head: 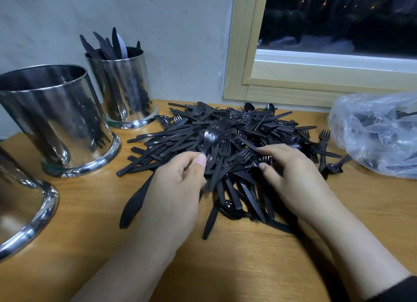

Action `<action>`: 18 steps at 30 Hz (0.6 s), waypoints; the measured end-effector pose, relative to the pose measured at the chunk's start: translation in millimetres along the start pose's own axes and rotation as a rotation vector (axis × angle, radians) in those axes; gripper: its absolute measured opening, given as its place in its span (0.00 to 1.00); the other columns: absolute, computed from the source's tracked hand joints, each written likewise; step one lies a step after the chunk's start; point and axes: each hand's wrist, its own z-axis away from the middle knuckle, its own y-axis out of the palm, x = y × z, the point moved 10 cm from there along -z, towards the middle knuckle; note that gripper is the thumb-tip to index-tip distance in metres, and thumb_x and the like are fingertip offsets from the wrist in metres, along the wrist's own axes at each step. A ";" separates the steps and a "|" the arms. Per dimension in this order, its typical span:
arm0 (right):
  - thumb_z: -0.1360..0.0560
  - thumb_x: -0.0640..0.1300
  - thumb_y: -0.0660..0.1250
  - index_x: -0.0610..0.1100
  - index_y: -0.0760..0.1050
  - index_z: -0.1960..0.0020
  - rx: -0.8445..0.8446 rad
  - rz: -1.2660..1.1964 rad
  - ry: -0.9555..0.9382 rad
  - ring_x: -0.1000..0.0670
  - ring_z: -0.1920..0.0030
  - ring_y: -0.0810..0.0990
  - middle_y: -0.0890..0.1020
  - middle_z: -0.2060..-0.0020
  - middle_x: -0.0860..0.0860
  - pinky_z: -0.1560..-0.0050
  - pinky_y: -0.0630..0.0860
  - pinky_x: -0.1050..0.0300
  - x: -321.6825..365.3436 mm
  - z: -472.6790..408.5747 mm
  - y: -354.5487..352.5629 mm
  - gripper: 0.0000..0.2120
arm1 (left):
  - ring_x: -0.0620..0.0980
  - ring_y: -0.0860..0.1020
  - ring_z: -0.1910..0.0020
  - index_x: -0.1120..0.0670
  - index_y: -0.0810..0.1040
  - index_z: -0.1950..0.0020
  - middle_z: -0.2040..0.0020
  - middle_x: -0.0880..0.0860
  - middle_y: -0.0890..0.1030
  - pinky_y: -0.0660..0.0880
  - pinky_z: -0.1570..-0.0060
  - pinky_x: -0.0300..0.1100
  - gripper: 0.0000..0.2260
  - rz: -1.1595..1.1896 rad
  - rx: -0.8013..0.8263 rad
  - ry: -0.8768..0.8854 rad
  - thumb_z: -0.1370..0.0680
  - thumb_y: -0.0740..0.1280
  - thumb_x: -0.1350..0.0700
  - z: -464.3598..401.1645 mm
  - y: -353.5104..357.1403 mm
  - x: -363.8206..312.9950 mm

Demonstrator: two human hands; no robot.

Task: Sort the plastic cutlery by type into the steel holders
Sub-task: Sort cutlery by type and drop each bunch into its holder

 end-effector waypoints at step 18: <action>0.22 0.43 0.68 0.47 0.81 0.48 -0.298 -0.104 -0.032 0.54 0.52 0.77 0.80 0.55 0.56 0.49 0.70 0.60 -1.2 2.8 -43.8 0.04 | 0.51 0.67 0.72 0.43 0.82 0.53 0.70 0.51 0.69 0.67 0.72 0.47 0.10 0.178 -0.102 0.052 0.18 0.61 0.48 -10.2 -16.1 -0.1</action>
